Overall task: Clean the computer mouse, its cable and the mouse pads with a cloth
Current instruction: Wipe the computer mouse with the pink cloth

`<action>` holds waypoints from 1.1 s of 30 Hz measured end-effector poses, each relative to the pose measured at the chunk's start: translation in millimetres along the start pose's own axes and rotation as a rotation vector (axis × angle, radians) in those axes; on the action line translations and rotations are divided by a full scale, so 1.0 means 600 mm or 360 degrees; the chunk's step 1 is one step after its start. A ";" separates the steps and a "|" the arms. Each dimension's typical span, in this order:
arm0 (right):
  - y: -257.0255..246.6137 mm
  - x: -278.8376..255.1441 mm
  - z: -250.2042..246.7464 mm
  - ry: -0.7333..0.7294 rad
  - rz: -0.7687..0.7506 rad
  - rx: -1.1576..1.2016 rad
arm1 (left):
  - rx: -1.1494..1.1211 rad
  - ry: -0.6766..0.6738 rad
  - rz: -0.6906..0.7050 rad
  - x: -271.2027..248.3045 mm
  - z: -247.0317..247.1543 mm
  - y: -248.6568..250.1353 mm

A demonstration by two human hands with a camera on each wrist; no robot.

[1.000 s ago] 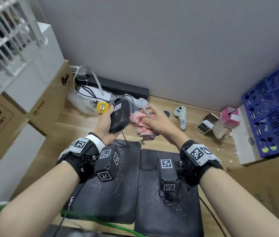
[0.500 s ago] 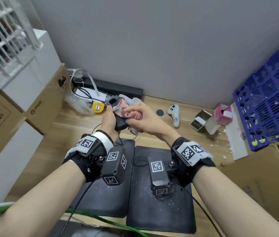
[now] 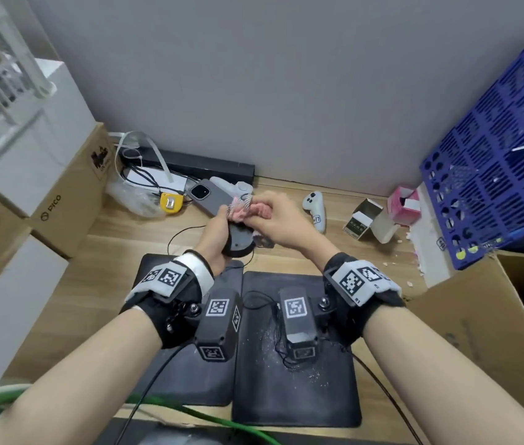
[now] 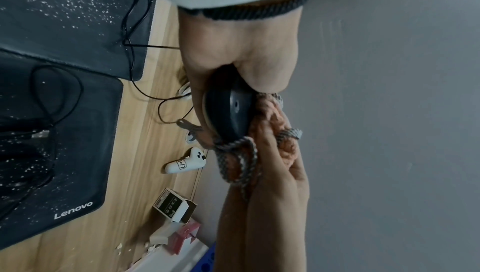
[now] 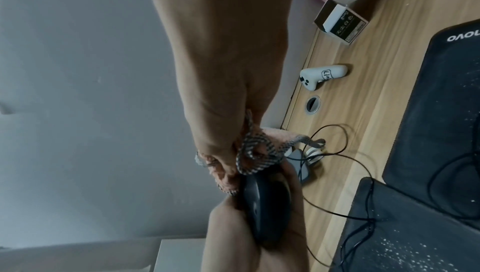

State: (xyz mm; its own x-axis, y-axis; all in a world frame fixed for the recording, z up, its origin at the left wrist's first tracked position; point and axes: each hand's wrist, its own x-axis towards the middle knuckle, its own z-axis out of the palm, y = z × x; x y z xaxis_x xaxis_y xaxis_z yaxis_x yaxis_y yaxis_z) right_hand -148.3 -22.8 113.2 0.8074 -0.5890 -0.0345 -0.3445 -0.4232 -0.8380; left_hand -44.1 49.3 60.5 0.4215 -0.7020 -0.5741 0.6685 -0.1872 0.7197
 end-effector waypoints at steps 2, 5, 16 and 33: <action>0.006 0.014 -0.003 0.0131 0.0040 0.0100 | -0.0050 -0.0102 -0.0050 -0.005 -0.004 -0.002; 0.025 0.037 0.006 0.0374 0.0238 0.0362 | -0.0188 -0.0168 -0.0137 -0.005 -0.020 -0.001; 0.064 0.019 0.053 0.0095 0.0480 0.1024 | 0.0043 0.0053 -0.0307 0.044 -0.039 0.019; 0.067 -0.011 0.046 -0.0107 0.0387 0.0609 | -0.0299 -0.0223 -0.0486 0.056 -0.036 0.017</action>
State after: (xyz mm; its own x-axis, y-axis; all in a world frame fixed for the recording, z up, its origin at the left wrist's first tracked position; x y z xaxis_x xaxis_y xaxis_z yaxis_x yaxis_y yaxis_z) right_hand -154.4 -16.8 64.5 0.7587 -0.5882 -0.2799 -0.3365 0.0140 -0.9416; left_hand -10.1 38.8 40.1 0.1063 -0.7229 -0.6827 0.8564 -0.2823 0.4324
